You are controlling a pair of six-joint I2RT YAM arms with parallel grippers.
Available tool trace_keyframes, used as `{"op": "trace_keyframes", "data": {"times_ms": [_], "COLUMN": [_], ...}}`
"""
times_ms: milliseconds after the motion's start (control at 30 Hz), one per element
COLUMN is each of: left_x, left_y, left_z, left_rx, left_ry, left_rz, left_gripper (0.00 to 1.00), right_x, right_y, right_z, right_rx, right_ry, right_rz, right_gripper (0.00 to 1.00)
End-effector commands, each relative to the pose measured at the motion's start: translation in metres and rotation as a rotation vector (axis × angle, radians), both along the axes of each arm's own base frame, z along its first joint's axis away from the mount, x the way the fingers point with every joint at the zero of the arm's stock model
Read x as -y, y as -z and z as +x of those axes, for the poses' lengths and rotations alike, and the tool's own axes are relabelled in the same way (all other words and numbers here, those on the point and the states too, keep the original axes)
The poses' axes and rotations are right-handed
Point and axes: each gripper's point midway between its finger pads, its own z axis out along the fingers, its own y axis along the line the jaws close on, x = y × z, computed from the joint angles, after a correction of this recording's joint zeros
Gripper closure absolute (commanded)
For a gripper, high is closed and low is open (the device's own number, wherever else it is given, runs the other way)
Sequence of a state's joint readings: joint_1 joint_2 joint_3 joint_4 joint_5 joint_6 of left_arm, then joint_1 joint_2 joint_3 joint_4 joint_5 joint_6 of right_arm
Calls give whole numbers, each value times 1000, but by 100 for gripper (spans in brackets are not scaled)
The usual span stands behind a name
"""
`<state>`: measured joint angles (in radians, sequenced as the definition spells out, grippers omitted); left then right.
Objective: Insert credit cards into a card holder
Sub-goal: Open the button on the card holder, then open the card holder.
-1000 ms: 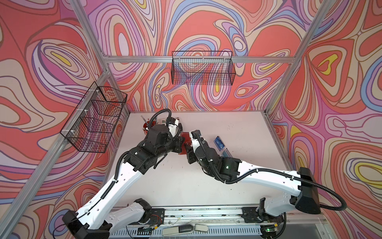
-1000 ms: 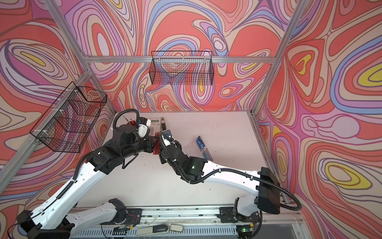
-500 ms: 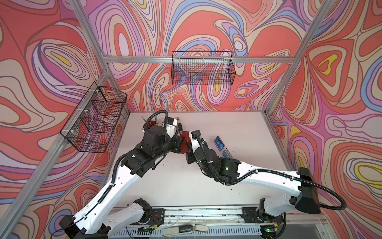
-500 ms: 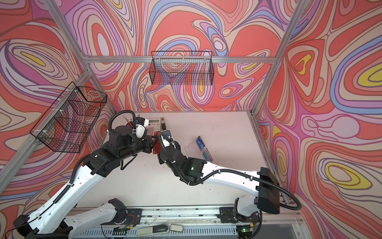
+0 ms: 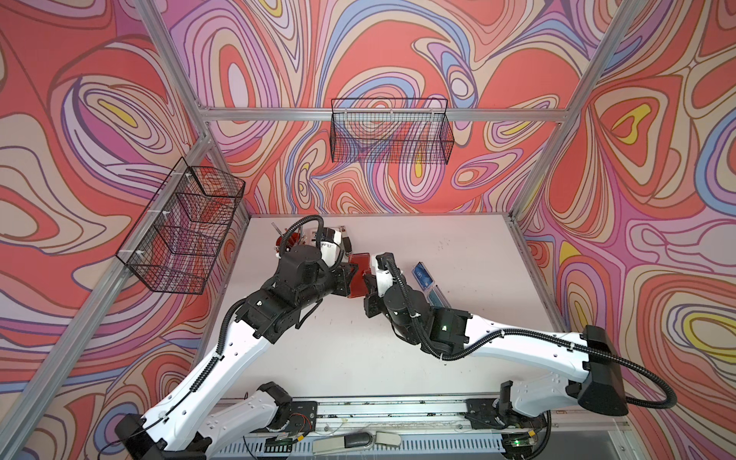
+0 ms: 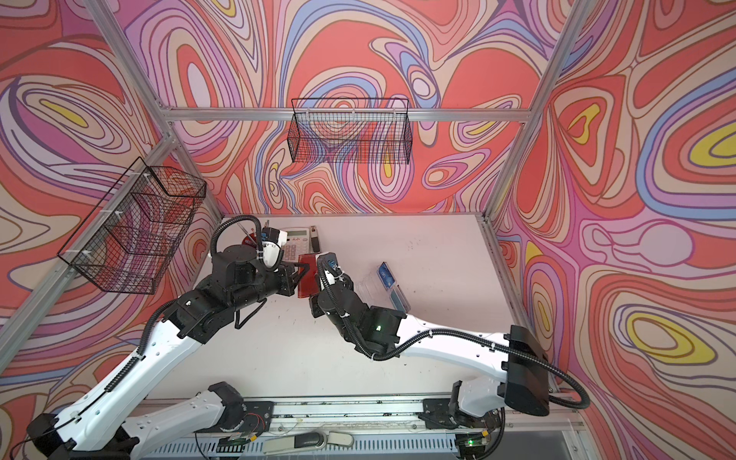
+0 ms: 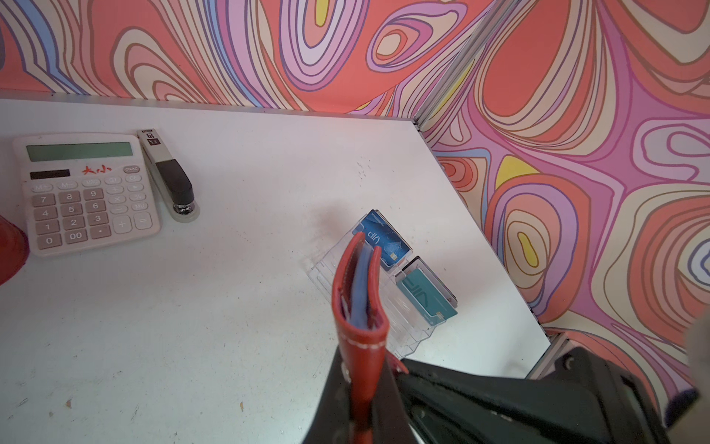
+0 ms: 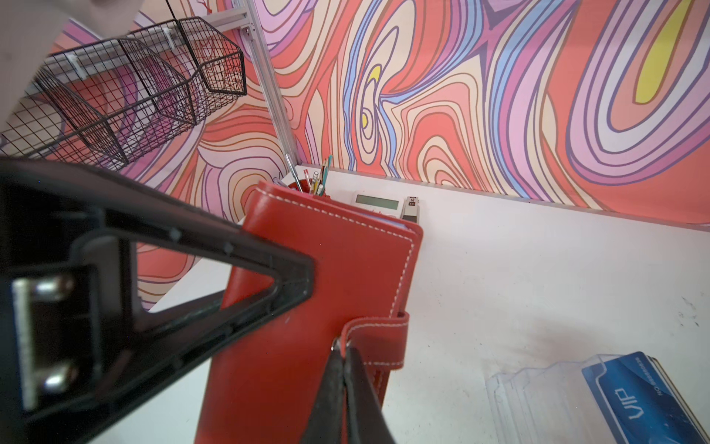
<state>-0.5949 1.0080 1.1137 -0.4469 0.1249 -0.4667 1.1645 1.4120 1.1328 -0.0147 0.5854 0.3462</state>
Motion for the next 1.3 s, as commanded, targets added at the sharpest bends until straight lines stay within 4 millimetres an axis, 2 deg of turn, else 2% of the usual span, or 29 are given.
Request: {"op": "trace_keyframes", "data": {"times_ms": [0,267,367,400,533,833,967,1100,1267], "left_x": [-12,-12,-10,-10,-12,-17,-15,-8,-5], "left_y": [-11,-20,-22,-23,-26,-39,-43,-44,-40], "left_z": [-3,-12,-15,-15,-17,-28,-28,-26,-22], "left_rx": [51,71,83,83,90,134,126,114,112], "left_ry": [-39,-13,0,2,-7,22,50,100,109], "left_rz": [-7,-36,-62,-72,-106,-204,-263,-325,-302], "left_gripper": [100,100,100,100,100,100,100,100,100], "right_x": [27,66,72,70,65,68,61,52,48], "right_y": [2,34,40,40,40,26,11,6,5], "right_z": [19,61,65,63,57,42,26,13,10], "right_rx": [-5,-142,-160,-162,-158,-117,-76,-57,-57], "right_ry": [90,174,194,179,127,53,-59,-160,-189], "right_rz": [15,93,83,88,118,216,291,337,347], "right_gripper": [100,100,100,97,73,62,57,54,53]}}
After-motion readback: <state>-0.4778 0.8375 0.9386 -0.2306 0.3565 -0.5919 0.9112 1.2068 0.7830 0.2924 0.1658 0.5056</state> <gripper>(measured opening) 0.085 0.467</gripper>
